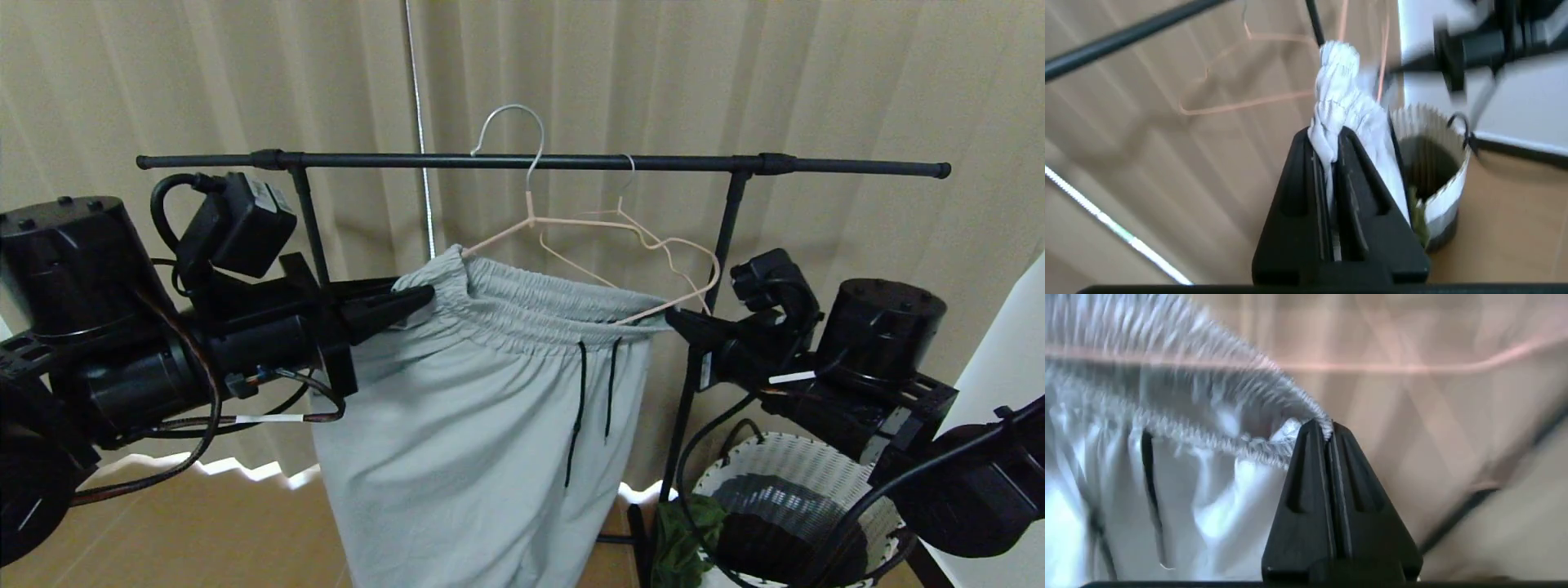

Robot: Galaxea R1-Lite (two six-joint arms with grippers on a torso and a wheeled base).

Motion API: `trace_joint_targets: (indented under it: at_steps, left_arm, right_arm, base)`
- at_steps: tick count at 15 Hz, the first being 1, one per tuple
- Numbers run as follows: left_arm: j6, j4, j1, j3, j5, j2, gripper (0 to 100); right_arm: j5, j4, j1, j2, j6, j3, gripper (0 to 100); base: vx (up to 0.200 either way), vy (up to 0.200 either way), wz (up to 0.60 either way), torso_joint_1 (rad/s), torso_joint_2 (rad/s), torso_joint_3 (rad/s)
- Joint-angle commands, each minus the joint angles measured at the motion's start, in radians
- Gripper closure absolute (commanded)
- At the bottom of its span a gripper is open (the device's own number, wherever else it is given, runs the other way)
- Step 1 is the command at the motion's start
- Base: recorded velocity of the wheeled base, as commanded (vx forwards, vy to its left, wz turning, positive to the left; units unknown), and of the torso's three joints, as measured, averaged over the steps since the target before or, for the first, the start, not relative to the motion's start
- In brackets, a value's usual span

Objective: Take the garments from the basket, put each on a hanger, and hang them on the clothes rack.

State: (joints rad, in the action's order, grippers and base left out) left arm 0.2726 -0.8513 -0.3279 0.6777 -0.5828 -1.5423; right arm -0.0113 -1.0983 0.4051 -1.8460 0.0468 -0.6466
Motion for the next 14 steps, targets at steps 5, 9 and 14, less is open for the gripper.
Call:
trace_joint_targets:
  at_steps: [5, 9, 14]
  left_arm:
    - [0.128, 0.001, 0.073, -0.079, 0.003, 0.001, 100]
    - [0.257, 0.003, 0.115, -0.133, 0.003, 0.001, 100]
    - [0.32, 0.006, 0.144, -0.161, 0.003, -0.004, 100]
  right_arm:
    - [-0.001, 0.051, -0.057, 0.002, 0.007, -0.088, 100]
    - [0.001, 0.083, -0.061, 0.004, 0.01, -0.119, 100]
    - [0.005, 0.104, -0.086, 0.01, 0.059, -0.134, 100]
  base:
    - [0.0, 0.0, 0.0, 0.0, 0.0, 0.0]
    - [0.0, 0.0, 0.0, 0.0, 0.0, 0.0]
    - [0.0, 0.0, 0.0, 0.0, 0.0, 0.0]
